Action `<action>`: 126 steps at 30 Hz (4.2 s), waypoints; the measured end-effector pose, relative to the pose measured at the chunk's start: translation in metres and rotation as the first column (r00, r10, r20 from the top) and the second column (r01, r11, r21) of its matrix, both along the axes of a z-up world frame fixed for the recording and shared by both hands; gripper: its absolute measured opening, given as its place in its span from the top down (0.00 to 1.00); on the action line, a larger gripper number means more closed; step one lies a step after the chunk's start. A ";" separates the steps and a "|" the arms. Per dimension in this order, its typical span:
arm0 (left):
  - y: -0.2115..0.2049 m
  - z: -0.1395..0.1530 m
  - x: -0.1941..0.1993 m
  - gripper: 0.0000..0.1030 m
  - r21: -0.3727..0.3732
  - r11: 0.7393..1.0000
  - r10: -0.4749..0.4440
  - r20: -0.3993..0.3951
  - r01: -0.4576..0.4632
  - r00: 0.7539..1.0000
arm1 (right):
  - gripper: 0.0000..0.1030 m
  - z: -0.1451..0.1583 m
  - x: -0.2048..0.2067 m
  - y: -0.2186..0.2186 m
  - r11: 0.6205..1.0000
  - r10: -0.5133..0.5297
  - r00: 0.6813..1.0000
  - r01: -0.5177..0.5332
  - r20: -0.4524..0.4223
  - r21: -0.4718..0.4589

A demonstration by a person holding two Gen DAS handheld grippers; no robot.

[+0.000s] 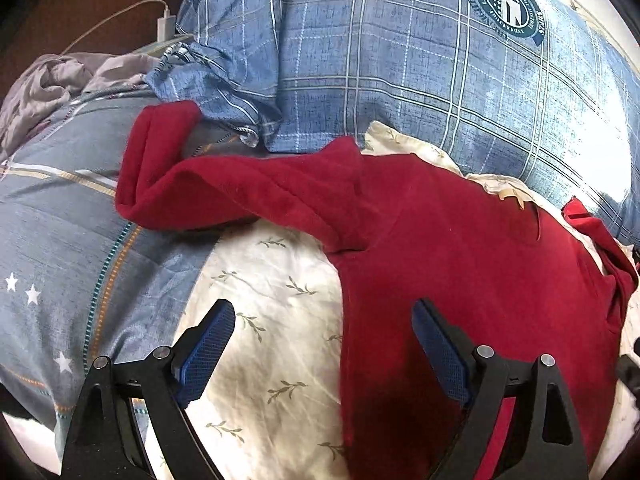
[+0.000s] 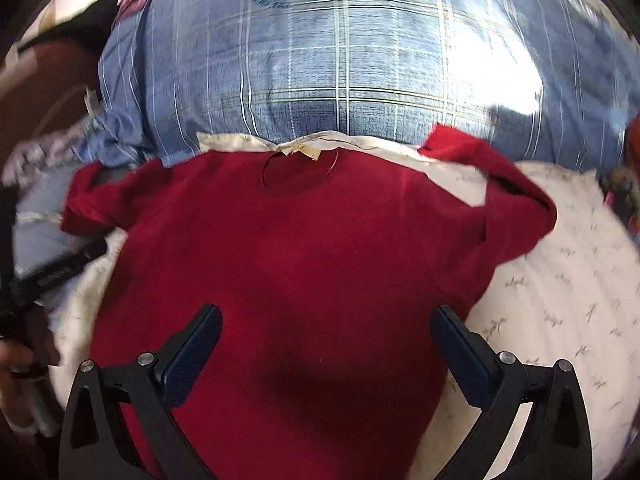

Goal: Fold small clothes

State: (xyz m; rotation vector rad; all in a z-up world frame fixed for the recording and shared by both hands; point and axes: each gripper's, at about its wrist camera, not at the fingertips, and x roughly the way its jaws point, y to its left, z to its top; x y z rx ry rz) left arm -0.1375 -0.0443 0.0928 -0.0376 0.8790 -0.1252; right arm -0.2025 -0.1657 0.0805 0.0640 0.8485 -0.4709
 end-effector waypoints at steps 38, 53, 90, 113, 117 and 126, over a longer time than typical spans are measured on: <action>-0.012 -0.004 0.009 0.16 0.014 0.999 -0.049 0.013 0.048 0.999 | 0.00 -0.047 0.014 -0.019 0.997 -0.081 0.996 0.081 -0.033 -0.004; -0.015 -0.010 0.013 0.16 0.035 0.998 -0.053 -0.005 0.053 0.999 | 0.00 -0.057 0.013 -0.014 0.997 -0.063 0.998 0.063 -0.018 -0.045; -0.005 -0.013 0.022 0.16 0.027 1.000 -0.012 -0.011 0.012 1.000 | 0.00 -0.024 0.039 0.020 0.996 0.052 0.998 -0.053 0.024 0.066; 0.107 0.005 0.134 0.41 0.147 0.917 0.376 -0.010 -0.371 0.927 | 0.00 -0.035 0.042 0.014 0.987 0.094 0.996 -0.092 -0.003 0.133; 0.125 0.003 0.137 0.36 0.018 0.922 0.386 -0.007 -0.386 0.922 | 0.00 -0.033 0.041 0.012 0.986 0.097 0.995 -0.096 0.002 0.138; 0.110 -0.009 0.161 0.25 0.151 0.919 0.360 0.047 -0.363 0.932 | 0.00 -0.047 0.047 0.011 0.981 0.103 0.995 -0.099 -0.014 0.169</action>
